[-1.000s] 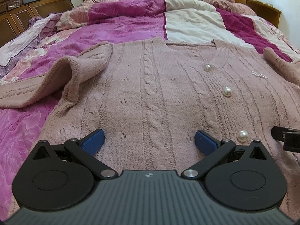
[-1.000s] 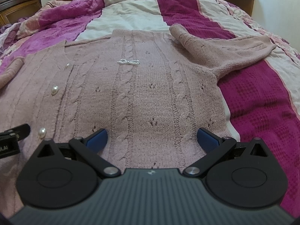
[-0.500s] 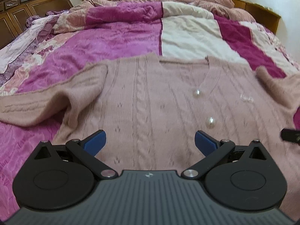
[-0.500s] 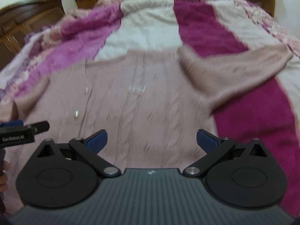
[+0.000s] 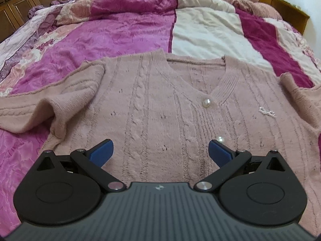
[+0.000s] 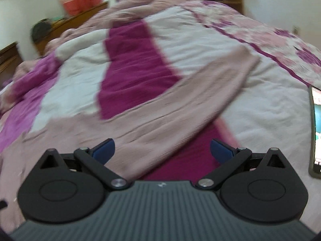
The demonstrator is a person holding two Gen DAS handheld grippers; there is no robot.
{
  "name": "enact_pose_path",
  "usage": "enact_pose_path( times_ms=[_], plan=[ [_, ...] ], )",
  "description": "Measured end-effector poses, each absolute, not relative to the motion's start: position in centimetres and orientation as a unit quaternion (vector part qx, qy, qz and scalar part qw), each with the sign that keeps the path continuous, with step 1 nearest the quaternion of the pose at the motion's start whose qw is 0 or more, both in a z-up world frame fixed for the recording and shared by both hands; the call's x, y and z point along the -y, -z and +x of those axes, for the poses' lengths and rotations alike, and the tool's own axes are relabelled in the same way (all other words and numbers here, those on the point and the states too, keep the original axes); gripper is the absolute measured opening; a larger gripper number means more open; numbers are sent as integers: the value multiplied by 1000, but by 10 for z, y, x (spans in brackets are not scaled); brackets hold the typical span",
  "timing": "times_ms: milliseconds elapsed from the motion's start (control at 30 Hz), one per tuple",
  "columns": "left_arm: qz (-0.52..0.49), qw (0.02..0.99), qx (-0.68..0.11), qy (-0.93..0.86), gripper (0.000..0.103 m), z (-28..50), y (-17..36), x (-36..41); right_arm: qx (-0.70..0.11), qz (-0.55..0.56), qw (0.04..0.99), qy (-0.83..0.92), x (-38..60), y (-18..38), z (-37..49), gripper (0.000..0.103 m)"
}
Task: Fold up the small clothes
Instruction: 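Reach to the cardigan sleeve and close the right tool on it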
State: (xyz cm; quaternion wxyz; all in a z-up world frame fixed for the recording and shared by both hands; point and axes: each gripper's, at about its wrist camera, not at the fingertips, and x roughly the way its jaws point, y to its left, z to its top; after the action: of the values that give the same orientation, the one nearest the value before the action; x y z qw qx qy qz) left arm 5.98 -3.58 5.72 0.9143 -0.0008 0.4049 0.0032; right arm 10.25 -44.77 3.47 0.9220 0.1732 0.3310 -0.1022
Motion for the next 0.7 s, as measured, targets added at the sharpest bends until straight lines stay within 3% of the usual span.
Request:
enact_pose_path(
  times_ms=[467,567,667,700],
  plan=[
    [21,903,-428,-18,103,73,-29,42,-281,183,934,121,498,-2,152,102],
    [20,904,-427,-17,103,72,-26,42,-274,182,935,132,500,-4,160,85],
    [23,905,-425,-17,103,71,-24,42,-276,188,933,132,504,-7,165,60],
    [26,905,-425,-17,103,71,-24,43,-278,192,932,129,505,-8,166,42]
  ],
)
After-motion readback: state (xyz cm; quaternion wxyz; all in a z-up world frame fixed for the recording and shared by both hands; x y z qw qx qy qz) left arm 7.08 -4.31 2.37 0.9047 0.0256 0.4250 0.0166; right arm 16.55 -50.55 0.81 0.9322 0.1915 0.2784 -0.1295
